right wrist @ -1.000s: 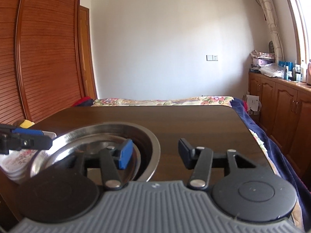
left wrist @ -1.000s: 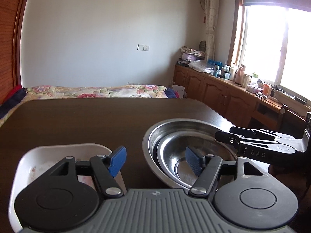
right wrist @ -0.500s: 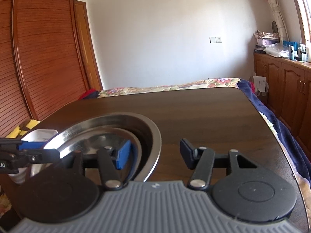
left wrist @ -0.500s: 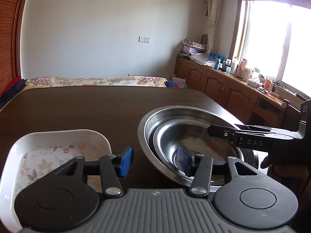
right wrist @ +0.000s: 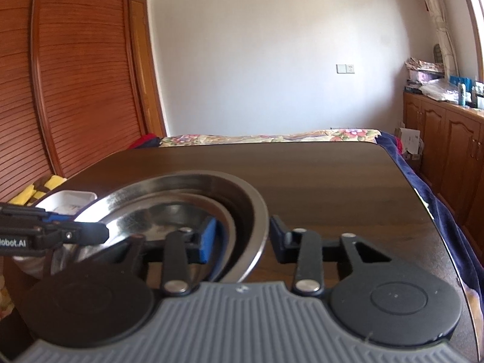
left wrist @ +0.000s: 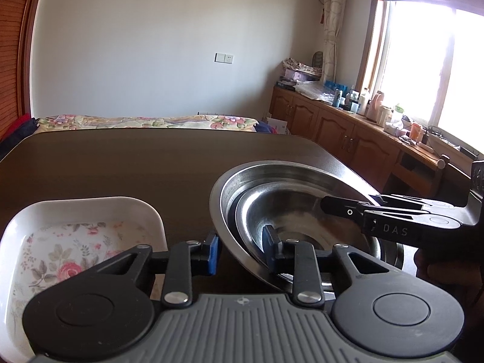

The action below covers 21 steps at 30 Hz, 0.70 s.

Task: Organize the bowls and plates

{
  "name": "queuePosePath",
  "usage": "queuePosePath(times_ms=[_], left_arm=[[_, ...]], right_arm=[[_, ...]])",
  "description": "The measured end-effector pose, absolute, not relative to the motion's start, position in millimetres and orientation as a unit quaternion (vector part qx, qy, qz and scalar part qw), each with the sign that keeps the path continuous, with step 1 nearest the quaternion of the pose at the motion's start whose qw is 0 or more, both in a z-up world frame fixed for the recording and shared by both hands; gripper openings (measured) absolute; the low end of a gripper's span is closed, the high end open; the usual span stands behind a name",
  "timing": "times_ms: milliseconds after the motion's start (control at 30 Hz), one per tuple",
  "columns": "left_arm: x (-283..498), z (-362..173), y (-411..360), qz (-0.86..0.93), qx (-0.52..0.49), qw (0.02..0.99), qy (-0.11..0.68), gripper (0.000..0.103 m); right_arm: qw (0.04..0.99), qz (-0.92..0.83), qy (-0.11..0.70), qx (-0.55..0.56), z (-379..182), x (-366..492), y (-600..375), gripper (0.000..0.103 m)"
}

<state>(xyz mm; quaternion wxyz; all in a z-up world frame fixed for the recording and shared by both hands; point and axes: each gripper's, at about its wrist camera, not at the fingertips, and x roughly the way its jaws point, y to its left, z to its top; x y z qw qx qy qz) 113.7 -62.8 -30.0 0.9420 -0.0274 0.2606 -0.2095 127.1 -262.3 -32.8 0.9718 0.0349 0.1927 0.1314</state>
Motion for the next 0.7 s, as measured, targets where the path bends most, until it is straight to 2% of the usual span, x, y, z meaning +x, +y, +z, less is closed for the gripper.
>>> queuePosePath(times_ms=[700], left_arm=[[108.1,-26.4,-63.4,-0.207,-0.014,0.945,0.255,0.031]], right_arm=[[0.974,0.138,0.177,0.040,-30.4,123.6,-265.8,0.034]])
